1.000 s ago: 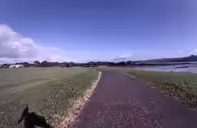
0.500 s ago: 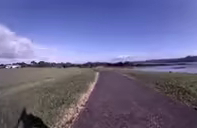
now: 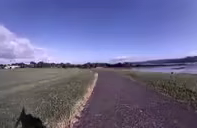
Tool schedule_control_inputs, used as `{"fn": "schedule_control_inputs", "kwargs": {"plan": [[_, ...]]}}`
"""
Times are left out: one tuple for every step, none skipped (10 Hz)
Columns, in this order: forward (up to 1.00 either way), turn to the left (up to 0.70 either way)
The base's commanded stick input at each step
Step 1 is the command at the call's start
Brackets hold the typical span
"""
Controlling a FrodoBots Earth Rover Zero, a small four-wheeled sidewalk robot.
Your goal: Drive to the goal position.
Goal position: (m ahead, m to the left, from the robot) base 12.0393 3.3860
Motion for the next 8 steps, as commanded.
{"fn": "schedule_control_inputs", "kwargs": {"plan": [[0.7,0.0],[0.7,0.0],[0.7,0.0],[0.7,0.0],[0.7,-0.04],[0.7,-0.08],[0.7,-0.11],[0.7,-0.11]]}}
